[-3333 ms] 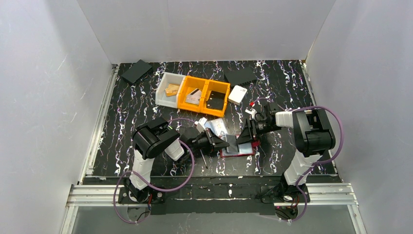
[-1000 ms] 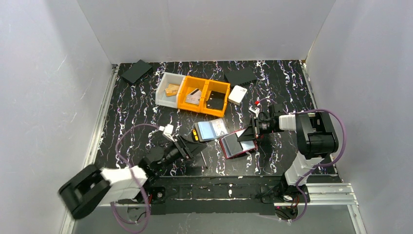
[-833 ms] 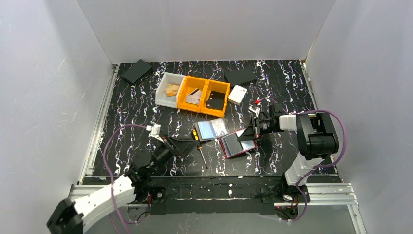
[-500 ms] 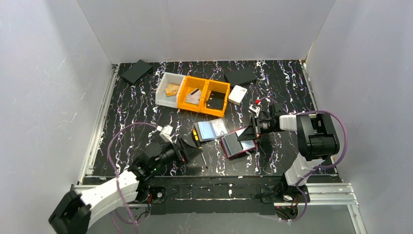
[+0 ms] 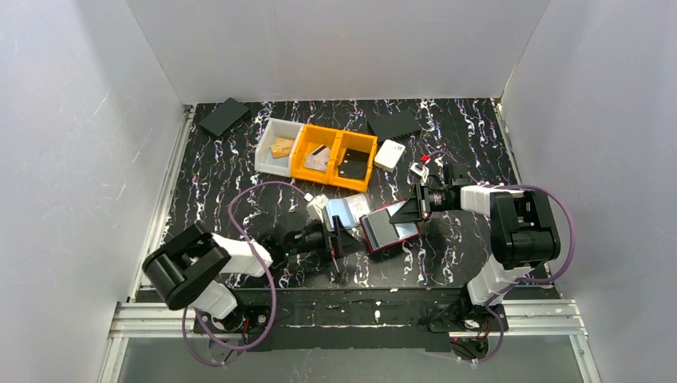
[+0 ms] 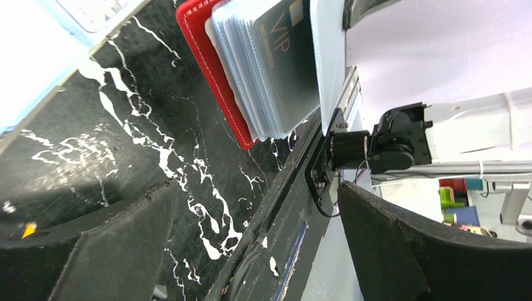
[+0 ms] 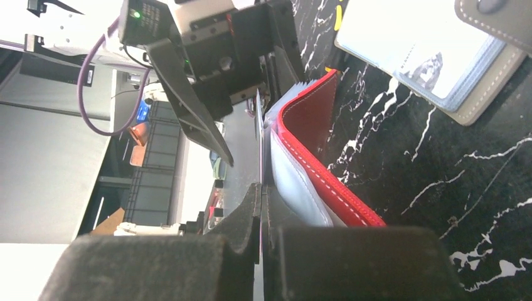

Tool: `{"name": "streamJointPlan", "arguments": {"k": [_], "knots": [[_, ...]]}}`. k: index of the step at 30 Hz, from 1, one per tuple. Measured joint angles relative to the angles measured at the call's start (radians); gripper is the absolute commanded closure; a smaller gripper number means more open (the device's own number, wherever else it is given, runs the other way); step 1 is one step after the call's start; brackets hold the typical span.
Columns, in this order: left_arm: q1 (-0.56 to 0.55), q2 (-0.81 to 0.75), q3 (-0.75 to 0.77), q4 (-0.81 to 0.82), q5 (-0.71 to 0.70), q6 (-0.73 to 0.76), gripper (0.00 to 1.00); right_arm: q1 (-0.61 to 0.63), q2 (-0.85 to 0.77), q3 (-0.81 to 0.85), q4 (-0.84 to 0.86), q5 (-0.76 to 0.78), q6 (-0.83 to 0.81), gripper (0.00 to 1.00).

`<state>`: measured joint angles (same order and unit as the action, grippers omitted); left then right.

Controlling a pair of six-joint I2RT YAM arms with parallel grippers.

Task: Take the credit cards out of the card holder
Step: Pick up the card holder from the center of the board.

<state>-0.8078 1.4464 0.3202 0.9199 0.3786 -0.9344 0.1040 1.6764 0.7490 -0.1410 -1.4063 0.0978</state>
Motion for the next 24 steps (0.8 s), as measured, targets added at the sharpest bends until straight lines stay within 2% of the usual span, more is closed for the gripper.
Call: {"name": "streamJointPlan", "arguments": {"k": [5, 13, 18, 24], "knots": [[-0.017, 0.106, 0.009, 0.127, 0.025, -0.005, 0.07, 0.0, -0.007, 0.034, -0.045, -0.011, -0.02, 0.99], [-0.017, 0.204, 0.048, 0.257, 0.048, -0.034, 0.11, 0.0, -0.029, 0.08, -0.131, -0.018, -0.053, 0.99], [-0.017, 0.255, 0.05, 0.343, 0.045, -0.058, 0.22, 0.0, -0.033, 0.111, -0.192, -0.018, -0.076, 0.99], [-0.017, 0.329, 0.092, 0.428, 0.051, -0.096, 0.23, 0.001, -0.075, 0.113, -0.229, -0.018, -0.079, 0.99]]}}
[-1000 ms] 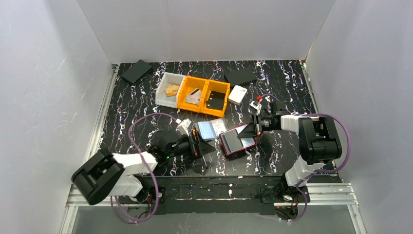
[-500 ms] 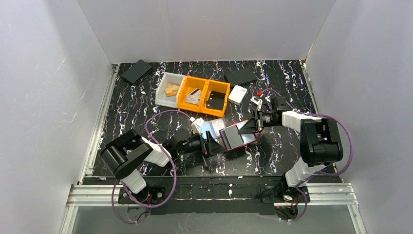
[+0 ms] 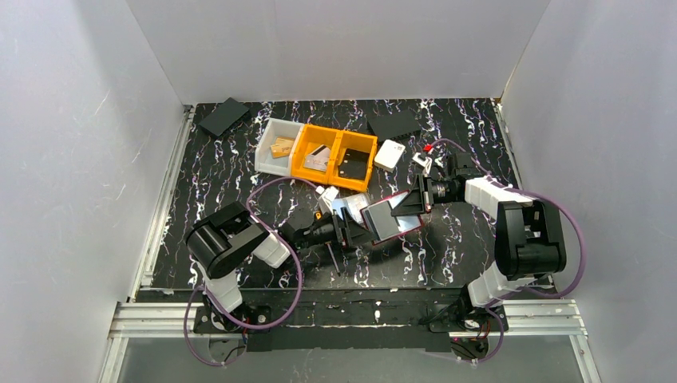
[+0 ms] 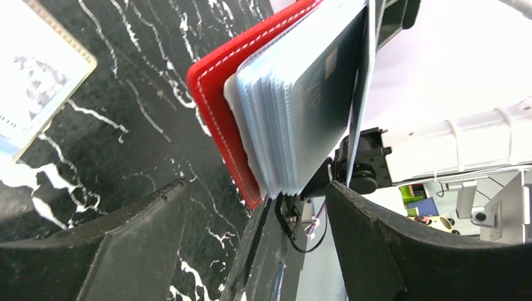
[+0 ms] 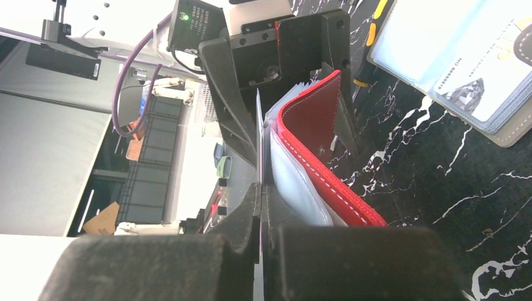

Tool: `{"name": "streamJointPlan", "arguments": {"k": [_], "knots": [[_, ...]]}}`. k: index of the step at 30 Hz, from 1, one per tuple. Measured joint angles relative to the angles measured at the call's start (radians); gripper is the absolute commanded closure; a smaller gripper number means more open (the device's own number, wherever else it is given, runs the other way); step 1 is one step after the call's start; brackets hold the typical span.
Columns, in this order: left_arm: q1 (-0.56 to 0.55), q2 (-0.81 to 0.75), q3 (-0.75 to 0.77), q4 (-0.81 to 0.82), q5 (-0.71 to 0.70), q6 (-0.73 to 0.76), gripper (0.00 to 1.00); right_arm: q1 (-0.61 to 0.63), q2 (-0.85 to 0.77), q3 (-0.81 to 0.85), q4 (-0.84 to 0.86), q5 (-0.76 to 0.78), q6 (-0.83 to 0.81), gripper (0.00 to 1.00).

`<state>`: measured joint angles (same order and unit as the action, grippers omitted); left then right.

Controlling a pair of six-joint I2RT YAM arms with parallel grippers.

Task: Take the credit cards out of the card holder
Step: Pick up the card holder from the center of the board, then remove the credit card from the card holder.

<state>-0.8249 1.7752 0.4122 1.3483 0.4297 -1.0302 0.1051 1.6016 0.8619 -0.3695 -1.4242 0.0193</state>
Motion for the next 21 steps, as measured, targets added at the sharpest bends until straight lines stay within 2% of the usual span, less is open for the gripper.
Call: {"name": "streamJointPlan", "arguments": {"k": [2, 6, 13, 21], "knots": [[0.0, 0.007, 0.014, 0.014, 0.004, -0.005, 0.25, 0.0, -0.012, 0.0, 0.0, 0.0, 0.002, 0.99], [0.0, 0.007, 0.029, 0.042, 0.015, -0.013, 0.35, 0.0, -0.024, 0.0, 0.0, 0.0, 0.01, 0.99], [0.0, 0.007, 0.051, 0.05, 0.06, -0.024, 0.39, 0.001, -0.029, 0.005, -0.002, -0.005, 0.033, 0.99], [0.002, 0.007, 0.066, 0.05, 0.087, -0.034, 0.54, 0.001, -0.047, 0.021, -0.006, -0.023, 0.055, 0.99]]}}
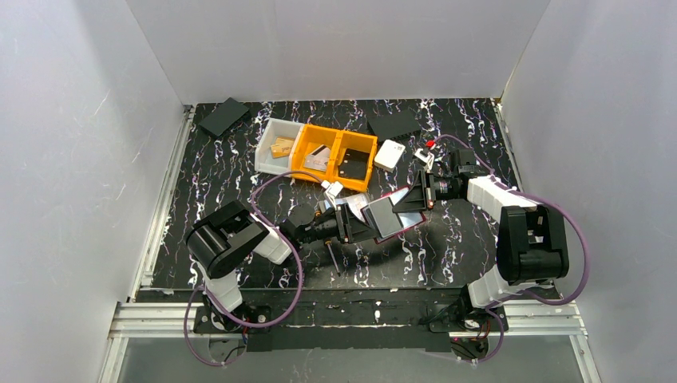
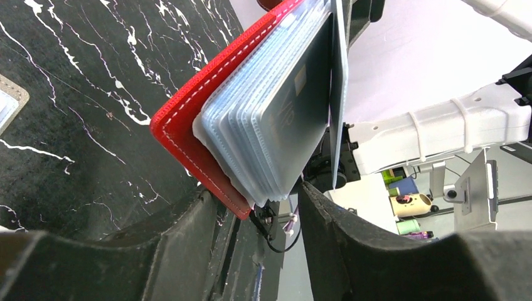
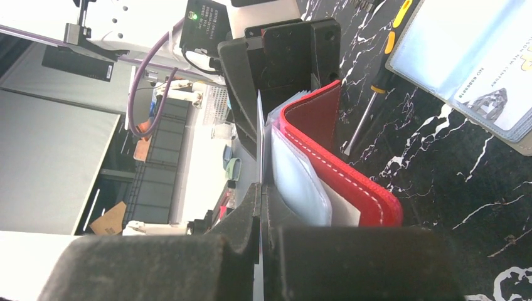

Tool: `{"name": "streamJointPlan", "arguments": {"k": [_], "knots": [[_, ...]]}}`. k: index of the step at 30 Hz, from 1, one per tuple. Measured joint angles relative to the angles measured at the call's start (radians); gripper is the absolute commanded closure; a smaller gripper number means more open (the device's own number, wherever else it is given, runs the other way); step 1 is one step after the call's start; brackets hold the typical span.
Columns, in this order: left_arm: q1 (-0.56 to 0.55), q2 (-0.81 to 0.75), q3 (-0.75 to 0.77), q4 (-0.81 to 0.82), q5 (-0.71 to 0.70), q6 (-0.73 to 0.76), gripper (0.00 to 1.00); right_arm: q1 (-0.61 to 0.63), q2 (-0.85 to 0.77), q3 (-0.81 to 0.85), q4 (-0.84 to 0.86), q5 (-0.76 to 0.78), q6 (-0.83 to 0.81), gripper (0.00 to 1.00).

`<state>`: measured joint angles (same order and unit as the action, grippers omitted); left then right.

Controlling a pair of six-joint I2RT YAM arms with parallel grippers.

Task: Take the credit cards out of the card holder
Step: Remove the credit card from the card holder.

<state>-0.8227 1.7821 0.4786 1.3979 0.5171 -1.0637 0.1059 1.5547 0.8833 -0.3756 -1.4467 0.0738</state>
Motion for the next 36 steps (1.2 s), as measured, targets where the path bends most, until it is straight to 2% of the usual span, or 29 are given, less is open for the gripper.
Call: {"name": "streamJointPlan", "arguments": {"k": [6, 7, 10, 13, 22, 28, 29, 33, 36], "knots": [[0.002, -0.015, -0.003, -0.009, 0.003, -0.011, 0.59, 0.0, 0.0, 0.0, 0.0, -0.008, 0.004, 0.99], [0.003, -0.024, -0.006, -0.011, 0.003, -0.011, 0.58, 0.0, 0.0, 0.0, 0.001, -0.008, 0.005, 0.99], [0.003, -0.058, -0.017, -0.016, 0.003, -0.013, 0.46, 0.0, 0.0, 0.0, 0.003, -0.009, 0.005, 0.99], [0.003, -0.098, -0.023, -0.014, 0.002, -0.015, 0.43, -0.001, 0.0, 0.001, 0.008, -0.008, 0.005, 0.99], [0.003, -0.146, -0.025, 0.008, -0.013, -0.023, 0.5, 0.0, 0.0, 0.003, 0.011, -0.007, 0.024, 0.99], [0.003, -0.145, -0.025, 0.009, -0.033, -0.042, 0.62, 0.0, -0.015, 0.003, 0.011, -0.007, 0.032, 0.99], [0.003, -0.144, -0.025, 0.009, -0.037, -0.045, 0.68, 0.0, -0.018, 0.003, 0.011, -0.007, 0.032, 0.99], [0.006, -0.138, -0.025, 0.008, -0.044, -0.062, 1.0, 0.0, -0.024, 0.003, 0.011, -0.011, 0.04, 0.99], [0.013, -0.135, -0.025, 0.008, -0.043, -0.071, 1.0, 0.0, -0.024, 0.003, 0.019, -0.014, 0.043, 0.99]]}}
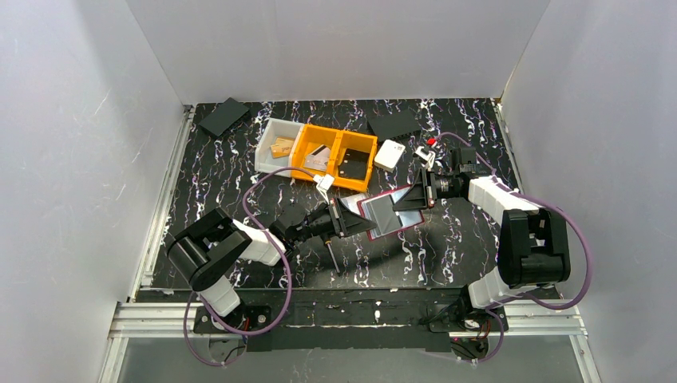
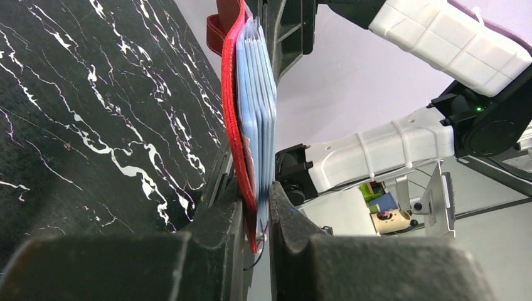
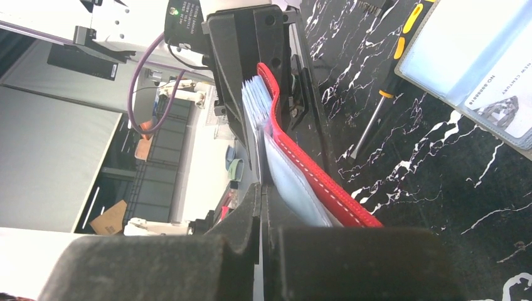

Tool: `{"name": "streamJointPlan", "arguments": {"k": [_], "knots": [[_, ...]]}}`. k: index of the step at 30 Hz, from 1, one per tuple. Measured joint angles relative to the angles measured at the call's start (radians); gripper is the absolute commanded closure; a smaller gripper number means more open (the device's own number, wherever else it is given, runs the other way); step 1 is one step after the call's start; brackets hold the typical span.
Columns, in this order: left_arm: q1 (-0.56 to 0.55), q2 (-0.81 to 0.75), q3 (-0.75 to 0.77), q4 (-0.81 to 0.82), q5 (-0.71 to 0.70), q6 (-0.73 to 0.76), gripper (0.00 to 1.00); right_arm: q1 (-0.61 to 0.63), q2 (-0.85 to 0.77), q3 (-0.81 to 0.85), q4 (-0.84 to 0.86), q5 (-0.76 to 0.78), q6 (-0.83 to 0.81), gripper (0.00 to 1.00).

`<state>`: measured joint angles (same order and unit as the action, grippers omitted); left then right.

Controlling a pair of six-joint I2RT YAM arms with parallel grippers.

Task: Take the credit cards out of the card holder
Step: Remove the credit card from the card holder.

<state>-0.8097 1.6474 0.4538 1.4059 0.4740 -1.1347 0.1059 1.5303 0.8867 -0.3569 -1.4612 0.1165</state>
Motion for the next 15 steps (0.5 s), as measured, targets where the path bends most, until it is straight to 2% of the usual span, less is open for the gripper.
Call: {"name": "streamJointPlan", "arguments": {"k": [15], "knots": [[0.034, -0.029, -0.05, 0.037, 0.003, -0.019, 1.0, -0.003, 0.0, -0.018, 0.05, 0.0, 0.015, 0.99]]}}
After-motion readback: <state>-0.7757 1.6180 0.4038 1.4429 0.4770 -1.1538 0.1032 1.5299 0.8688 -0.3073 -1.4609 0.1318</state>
